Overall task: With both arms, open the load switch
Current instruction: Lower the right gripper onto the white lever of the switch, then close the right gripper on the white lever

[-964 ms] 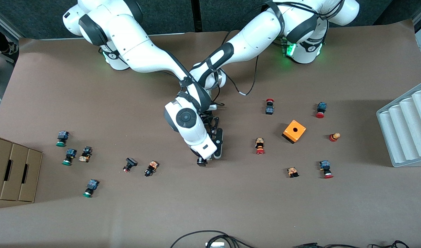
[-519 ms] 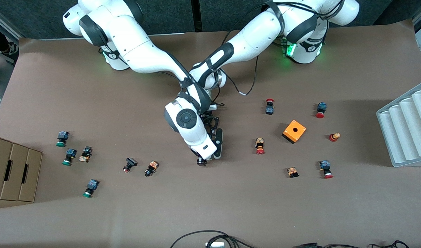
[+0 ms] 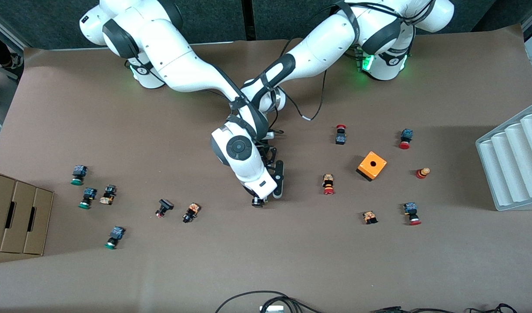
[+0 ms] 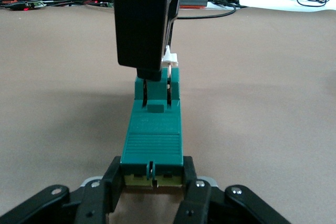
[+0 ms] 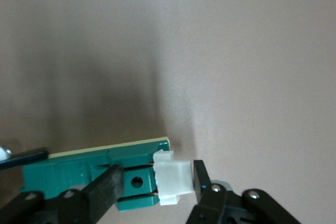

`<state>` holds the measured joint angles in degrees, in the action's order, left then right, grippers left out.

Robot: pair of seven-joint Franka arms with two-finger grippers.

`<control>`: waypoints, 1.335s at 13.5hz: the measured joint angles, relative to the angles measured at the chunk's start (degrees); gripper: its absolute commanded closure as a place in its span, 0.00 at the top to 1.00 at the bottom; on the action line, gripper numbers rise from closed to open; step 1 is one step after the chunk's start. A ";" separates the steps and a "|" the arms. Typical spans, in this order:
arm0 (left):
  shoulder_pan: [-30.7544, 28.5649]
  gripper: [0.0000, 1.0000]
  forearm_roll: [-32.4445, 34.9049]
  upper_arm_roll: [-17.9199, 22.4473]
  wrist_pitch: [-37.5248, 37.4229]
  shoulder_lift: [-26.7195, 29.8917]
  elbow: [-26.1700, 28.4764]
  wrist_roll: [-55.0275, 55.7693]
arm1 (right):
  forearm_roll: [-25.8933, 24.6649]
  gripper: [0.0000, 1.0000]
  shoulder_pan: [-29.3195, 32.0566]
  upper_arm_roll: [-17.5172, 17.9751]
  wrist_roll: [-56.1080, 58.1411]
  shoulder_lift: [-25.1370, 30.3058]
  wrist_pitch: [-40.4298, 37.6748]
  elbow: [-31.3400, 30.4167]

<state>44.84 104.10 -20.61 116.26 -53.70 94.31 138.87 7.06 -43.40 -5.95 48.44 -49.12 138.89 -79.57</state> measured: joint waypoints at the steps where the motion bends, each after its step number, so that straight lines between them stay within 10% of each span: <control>1: 0.00 0.24 0.00 0.00 0.00 0.00 0.00 0.00 | 0.00 0.55 -0.01 0.00 0.00 0.00 0.08 0.00; 18: 0.00 0.24 0.01 0.00 0.00 0.01 0.02 0.06 | -0.19 0.39 -0.19 -0.39 0.01 -0.09 1.54 0.19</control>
<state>44.85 104.11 -20.61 116.26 -53.69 94.34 138.92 6.87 -43.58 -6.34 48.45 -49.20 140.43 -79.37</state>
